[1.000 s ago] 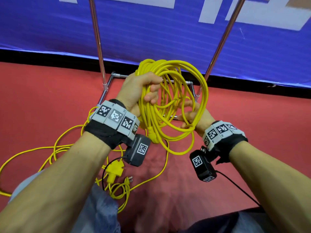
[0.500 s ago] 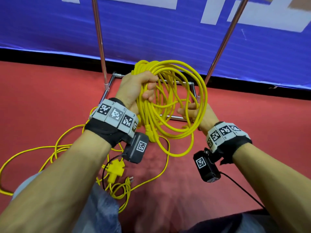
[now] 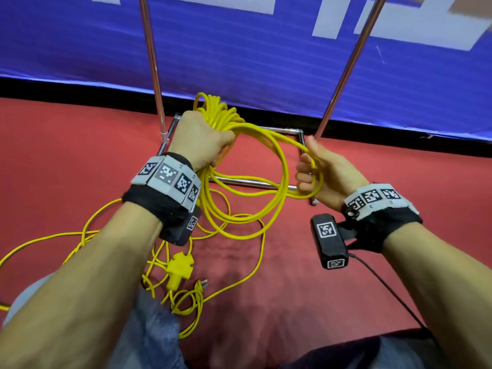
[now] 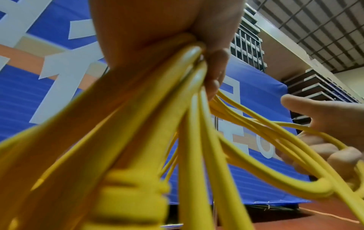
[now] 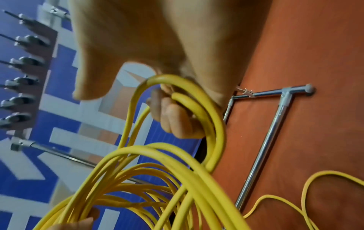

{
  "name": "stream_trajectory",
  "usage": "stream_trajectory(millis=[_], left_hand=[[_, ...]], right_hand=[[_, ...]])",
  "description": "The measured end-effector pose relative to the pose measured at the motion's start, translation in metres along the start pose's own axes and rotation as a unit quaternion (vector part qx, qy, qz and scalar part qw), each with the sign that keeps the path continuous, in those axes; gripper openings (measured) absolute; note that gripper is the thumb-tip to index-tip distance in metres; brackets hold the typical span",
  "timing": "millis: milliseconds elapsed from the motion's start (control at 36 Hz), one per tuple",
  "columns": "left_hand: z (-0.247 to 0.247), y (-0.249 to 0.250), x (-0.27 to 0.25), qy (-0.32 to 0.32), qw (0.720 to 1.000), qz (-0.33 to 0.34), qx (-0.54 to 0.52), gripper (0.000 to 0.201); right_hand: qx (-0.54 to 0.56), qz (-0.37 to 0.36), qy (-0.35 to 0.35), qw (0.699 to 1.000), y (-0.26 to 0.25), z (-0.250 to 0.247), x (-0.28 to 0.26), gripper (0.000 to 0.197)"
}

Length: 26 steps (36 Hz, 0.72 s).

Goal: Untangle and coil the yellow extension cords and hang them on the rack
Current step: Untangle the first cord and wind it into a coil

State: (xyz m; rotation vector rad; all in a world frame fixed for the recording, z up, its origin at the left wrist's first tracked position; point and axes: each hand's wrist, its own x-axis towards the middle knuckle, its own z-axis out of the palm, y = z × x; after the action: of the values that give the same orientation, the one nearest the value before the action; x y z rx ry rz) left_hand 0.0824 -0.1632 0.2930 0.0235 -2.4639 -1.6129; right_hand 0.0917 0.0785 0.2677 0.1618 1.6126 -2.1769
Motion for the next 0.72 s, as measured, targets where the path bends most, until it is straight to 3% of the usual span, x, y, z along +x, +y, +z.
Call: stream_trajectory(millis=[83, 167, 306, 389, 444, 556, 722], left_hand=[[0.004, 0.001, 0.0, 0.001, 0.998, -0.027, -0.062, 0.026], [0.004, 0.002, 0.0, 0.001, 0.99, -0.046, -0.132, 0.028], [0.002, 0.005, -0.002, -0.022, 0.972, -0.057, -0.227, 0.032], [0.002, 0.008, -0.003, -0.086, 0.964, -0.056, -0.246, 0.044], [-0.001, 0.012, -0.006, -0.145, 0.952, -0.048, -0.265, 0.039], [-0.004, 0.019, -0.018, -0.257, 0.907, -0.026, -0.333, 0.037], [0.005, 0.028, -0.032, -0.377, 0.817, -0.049, -0.433, 0.039]], right_hand=[[-0.137, -0.017, 0.029, 0.99, 0.009, 0.007, 0.003, 0.045], [-0.183, -0.008, 0.011, 0.983, 0.013, 0.012, 0.004, 0.041], [-0.142, -0.026, 0.053, 0.988, 0.014, 0.013, 0.009, 0.011], [-0.081, -0.008, 0.104, 0.991, 0.018, 0.01, 0.013, 0.013], [-0.063, -0.011, 0.095, 0.993, 0.021, 0.007, 0.013, 0.019], [-0.059, 0.002, 0.052, 0.997, 0.021, 0.001, 0.017, 0.024], [-0.194, -0.029, 0.012, 0.98, 0.017, 0.001, 0.019, 0.034]])
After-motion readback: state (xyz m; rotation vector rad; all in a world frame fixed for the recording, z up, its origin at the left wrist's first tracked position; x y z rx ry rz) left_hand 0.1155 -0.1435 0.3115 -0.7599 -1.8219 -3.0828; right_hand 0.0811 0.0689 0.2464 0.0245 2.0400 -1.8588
